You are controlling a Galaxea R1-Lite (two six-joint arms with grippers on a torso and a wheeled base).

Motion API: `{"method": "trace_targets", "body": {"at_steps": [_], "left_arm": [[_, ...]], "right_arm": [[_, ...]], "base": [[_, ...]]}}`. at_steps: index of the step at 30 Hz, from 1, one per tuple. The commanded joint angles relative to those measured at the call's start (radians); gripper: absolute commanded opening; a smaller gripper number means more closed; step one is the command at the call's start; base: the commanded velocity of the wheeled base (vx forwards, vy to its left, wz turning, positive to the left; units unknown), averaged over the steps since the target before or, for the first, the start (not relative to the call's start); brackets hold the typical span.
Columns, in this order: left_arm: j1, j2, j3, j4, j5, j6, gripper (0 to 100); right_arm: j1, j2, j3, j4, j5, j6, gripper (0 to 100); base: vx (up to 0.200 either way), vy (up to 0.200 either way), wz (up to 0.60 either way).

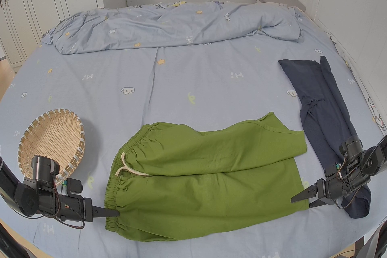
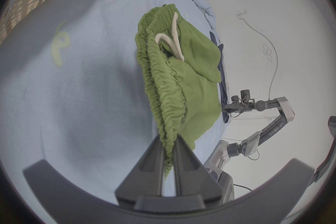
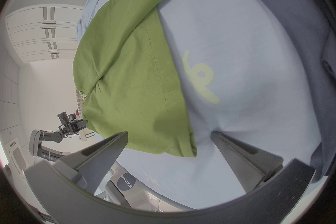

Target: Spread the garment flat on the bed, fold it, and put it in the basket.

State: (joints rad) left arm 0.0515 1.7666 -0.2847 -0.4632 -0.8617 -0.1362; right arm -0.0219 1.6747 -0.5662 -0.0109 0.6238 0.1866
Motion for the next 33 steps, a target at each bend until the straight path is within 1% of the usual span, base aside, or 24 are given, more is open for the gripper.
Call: {"method": "trace_targets", "body": {"at_steps": [1,6,8,11,16,17,18,19,20,32,33], "left_arm": [[0.014,0.010,-0.001,-0.002,0.001,0.001,0],[0.013,0.010,-0.001,-0.002,0.001,0.001,0],[0.014,0.014,-0.001,-0.002,0.001,0.001,0],[0.019,0.016,-0.002,-0.003,0.001,0.001,0],[0.027,0.016,-0.002,-0.005,0.001,0.001,0],[0.027,0.016,-0.002,-0.005,0.001,0.001,0],[0.027,0.016,-0.002,-0.005,0.001,0.001,0],[0.027,0.016,-0.002,-0.005,0.001,0.001,0],[0.027,0.016,-0.002,-0.005,0.001,0.001,0],[0.027,0.016,-0.002,-0.005,0.001,0.001,0],[0.027,0.016,-0.002,-0.005,0.001,0.001,0]], "right_arm": [[-0.001,0.050,-0.009,0.000,0.008,-0.007,100],[-0.001,0.057,-0.008,-0.038,0.013,-0.004,100],[-0.003,0.056,-0.004,-0.060,0.042,0.001,100],[-0.004,0.050,-0.003,-0.061,0.060,0.005,100],[-0.003,0.042,0.000,-0.061,0.063,0.005,100],[-0.003,0.027,0.003,-0.063,0.079,0.005,100],[-0.003,0.027,0.003,-0.063,0.079,0.005,100],[-0.006,0.010,0.005,-0.061,0.129,0.008,100],[-0.006,0.002,0.005,-0.061,0.142,0.010,100],[-0.012,0.019,0.005,-0.067,0.149,0.008,100],[-0.012,0.020,0.005,-0.067,0.149,0.008,0]], "base": [[0.000,0.000,0.00],[0.000,0.000,0.00],[0.000,0.000,0.00],[0.000,0.000,0.00],[0.000,0.000,0.00],[0.000,0.000,0.00],[0.000,0.000,0.00],[0.000,0.000,0.00],[0.000,0.000,0.00],[0.000,0.000,0.00],[0.000,0.000,0.00]]}}
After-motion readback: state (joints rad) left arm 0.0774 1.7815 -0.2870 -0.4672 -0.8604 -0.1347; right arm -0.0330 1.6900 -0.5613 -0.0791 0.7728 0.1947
